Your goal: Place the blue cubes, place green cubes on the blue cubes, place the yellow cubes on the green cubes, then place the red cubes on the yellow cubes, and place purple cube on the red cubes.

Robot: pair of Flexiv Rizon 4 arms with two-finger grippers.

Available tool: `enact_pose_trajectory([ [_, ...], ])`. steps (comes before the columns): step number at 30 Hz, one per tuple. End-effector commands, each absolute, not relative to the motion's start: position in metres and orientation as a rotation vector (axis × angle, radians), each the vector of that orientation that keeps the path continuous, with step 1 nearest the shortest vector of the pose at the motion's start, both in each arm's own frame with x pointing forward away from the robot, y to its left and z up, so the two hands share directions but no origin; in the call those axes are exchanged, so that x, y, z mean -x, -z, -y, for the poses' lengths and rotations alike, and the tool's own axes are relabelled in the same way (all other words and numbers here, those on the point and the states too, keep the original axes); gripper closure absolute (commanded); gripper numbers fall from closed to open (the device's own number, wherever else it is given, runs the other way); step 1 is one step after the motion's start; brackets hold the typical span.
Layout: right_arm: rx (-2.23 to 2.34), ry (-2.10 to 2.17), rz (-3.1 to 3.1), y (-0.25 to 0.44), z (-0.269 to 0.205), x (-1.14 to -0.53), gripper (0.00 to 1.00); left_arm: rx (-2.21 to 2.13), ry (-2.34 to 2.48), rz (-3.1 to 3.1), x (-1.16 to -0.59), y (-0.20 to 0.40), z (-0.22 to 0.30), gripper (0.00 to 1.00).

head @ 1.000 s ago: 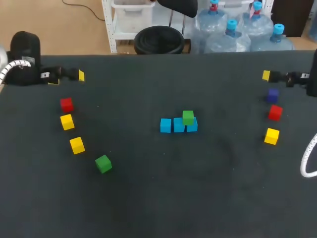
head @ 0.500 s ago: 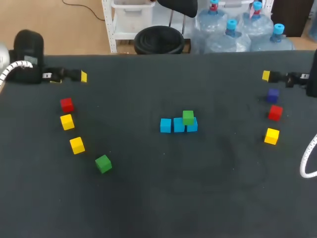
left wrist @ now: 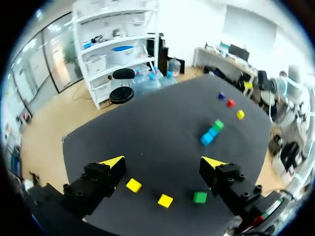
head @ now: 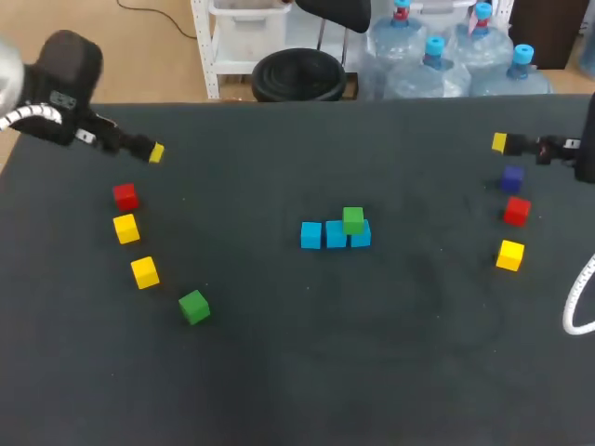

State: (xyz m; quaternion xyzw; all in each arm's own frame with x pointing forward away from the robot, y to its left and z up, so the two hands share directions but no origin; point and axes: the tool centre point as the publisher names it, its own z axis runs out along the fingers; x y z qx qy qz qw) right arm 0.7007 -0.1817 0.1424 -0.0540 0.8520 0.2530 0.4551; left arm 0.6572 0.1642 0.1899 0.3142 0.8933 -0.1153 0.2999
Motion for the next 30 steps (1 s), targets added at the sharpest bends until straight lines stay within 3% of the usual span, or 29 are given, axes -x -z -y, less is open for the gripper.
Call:
enact_pose_trajectory([
  [1, 0.134, -0.624, -2.107, -0.144, 0.182, -0.701, 0.0, -0.913, 0.222, -2.481, -0.643, -0.185, -0.151, 0.0],
  [9, 0.134, -0.624, -2.107, -0.144, 0.182, -0.701, 0.0, -1.147, 0.278, -2.554, -0.615, -0.123, -0.142, 0.0],
  [19, 0.134, -0.624, -2.107, -0.144, 0.182, -0.701, 0.0, -1.392, 0.292, -2.617, -0.6, -0.098, -0.143, 0.0],
  [30, 0.134, -0.624, -2.107, -0.144, 0.182, -0.701, 0.0, -1.269, 0.337, -2.754, -0.591, -0.078, -0.121, 0.0],
])
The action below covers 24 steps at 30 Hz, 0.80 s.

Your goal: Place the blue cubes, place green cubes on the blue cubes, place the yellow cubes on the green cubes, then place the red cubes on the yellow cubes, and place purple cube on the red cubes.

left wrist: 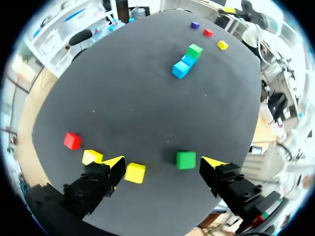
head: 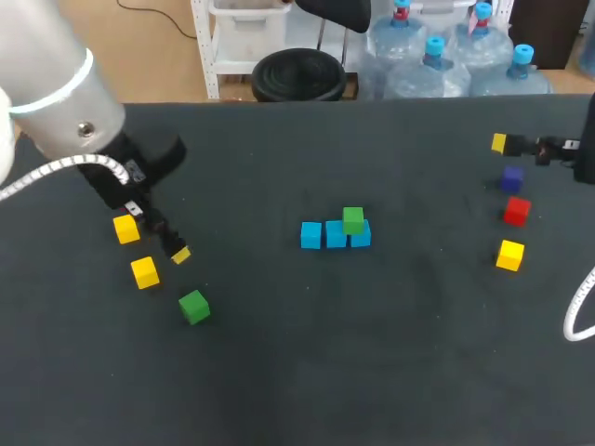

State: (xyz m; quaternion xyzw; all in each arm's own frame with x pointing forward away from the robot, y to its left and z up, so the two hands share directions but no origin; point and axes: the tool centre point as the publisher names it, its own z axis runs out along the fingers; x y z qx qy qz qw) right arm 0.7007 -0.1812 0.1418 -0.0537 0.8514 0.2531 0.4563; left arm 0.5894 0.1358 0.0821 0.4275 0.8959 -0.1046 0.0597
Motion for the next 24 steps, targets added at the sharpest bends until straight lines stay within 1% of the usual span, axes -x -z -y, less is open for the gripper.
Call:
enact_pose_trajectory([
  [1, 0.134, -0.624, -2.107, -0.144, 0.182, -0.701, 0.0, -1.248, 0.368, -2.761, -0.588, -0.077, -0.115, 0.0],
  [5, 0.134, -0.624, -2.107, -0.144, 0.182, -0.701, 0.0, -1.255, 0.374, -2.749, -0.579, -0.07, -0.111, 0.0],
  [18, 0.134, -0.624, -2.107, -0.144, 0.182, -0.701, 0.0, -1.38, 0.279, -2.717, -0.57, -0.051, -0.131, 0.0],
  [24, 0.134, -0.624, -2.107, -0.144, 0.182, -0.701, 0.0, -1.39, 0.302, -2.725, -0.565, -0.048, -0.13, 0.0],
])
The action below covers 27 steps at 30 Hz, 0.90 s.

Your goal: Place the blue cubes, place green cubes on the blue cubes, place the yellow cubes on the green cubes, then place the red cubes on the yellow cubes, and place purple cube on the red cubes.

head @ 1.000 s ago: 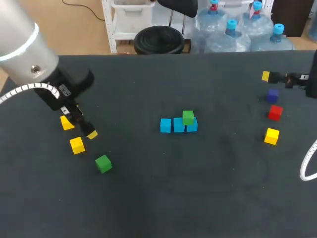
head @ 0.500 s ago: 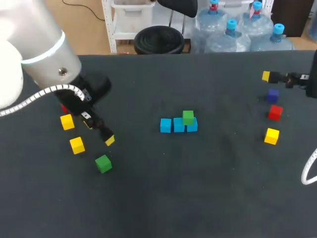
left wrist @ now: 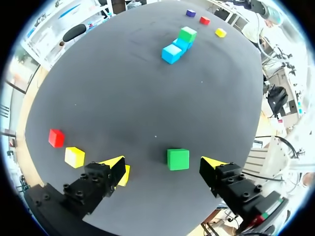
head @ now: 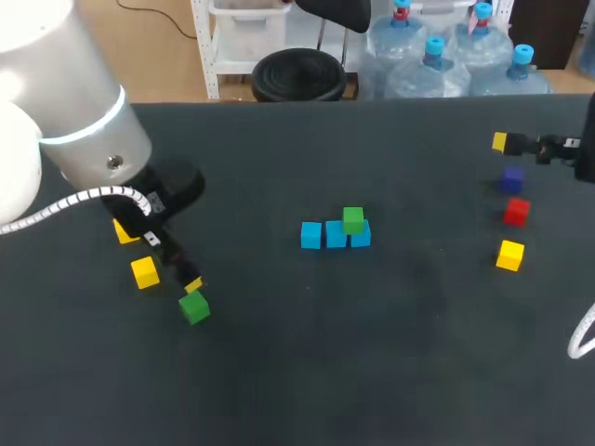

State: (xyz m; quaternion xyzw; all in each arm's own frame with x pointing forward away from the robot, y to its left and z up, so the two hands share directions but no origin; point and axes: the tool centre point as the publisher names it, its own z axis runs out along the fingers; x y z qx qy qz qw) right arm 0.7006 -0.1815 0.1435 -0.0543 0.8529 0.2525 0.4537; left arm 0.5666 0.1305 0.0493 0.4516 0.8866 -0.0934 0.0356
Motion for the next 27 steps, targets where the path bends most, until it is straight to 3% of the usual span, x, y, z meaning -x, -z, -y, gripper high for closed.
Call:
enact_pose_trajectory([
  [1, 0.134, -0.624, -2.107, -0.144, 0.182, -0.701, 0.0, -1.391, 0.309, -2.727, -0.563, -0.046, -0.129, 0.0],
  [27, 0.134, -0.624, -2.107, -0.144, 0.182, -0.701, 0.0, -1.403, 0.411, -2.776, -0.547, -0.034, -0.115, 0.0],
])
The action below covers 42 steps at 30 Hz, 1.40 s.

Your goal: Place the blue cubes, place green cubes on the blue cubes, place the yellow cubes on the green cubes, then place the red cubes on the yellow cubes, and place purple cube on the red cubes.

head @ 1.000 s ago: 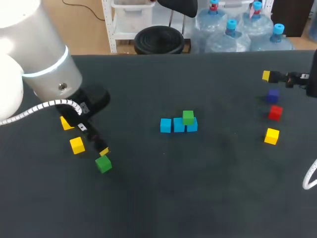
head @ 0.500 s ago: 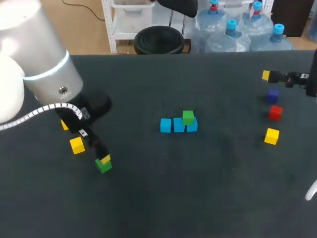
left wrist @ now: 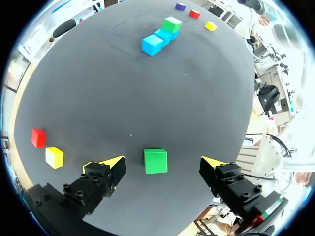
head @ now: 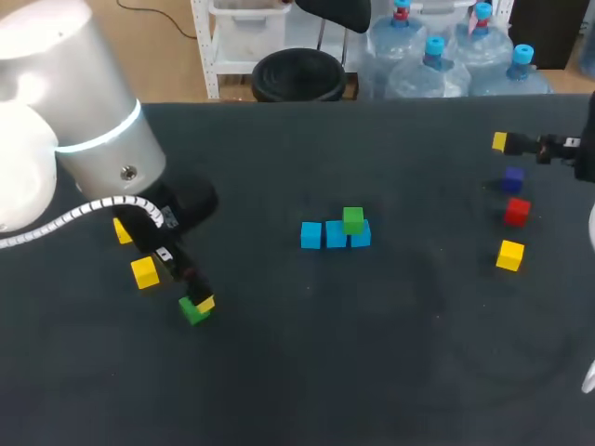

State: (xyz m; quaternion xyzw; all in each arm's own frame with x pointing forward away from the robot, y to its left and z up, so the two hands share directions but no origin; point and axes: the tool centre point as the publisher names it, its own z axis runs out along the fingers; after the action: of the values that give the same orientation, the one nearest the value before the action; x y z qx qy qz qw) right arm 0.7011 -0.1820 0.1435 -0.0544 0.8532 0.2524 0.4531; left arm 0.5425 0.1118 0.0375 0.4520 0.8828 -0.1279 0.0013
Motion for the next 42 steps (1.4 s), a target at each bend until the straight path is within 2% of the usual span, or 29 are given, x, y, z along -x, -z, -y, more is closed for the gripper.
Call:
enact_pose_trajectory([
  [1, 0.134, -0.624, -2.107, -0.144, 0.182, -0.701, 0.0, -1.386, 0.425, -2.777, -0.549, -0.036, -0.116, 0.0],
  [4, 0.134, -0.624, -2.107, -0.144, 0.182, -0.701, 0.0, -1.32, 0.418, -2.742, -0.562, -0.059, -0.122, 0.0],
  [9, 0.134, -0.624, -2.107, -0.144, 0.182, -0.701, 0.0, -1.164, 0.571, -2.645, -0.585, -0.133, -0.137, 0.0],
  [30, 0.134, -0.624, -2.107, -0.144, 0.182, -0.701, 0.0, -1.164, 0.571, -2.645, -0.585, -0.133, -0.137, 0.0],
  [34, 0.134, -0.624, -2.107, -0.144, 0.182, -0.701, 0.0, -1.303, 0.527, -2.743, -0.586, -0.098, -0.124, 0.0],
  [42, 0.134, -0.624, -2.107, -0.144, 0.182, -0.701, 0.0, -1.545, 0.313, -2.783, -0.575, -0.08, -0.1, 0.0],
])
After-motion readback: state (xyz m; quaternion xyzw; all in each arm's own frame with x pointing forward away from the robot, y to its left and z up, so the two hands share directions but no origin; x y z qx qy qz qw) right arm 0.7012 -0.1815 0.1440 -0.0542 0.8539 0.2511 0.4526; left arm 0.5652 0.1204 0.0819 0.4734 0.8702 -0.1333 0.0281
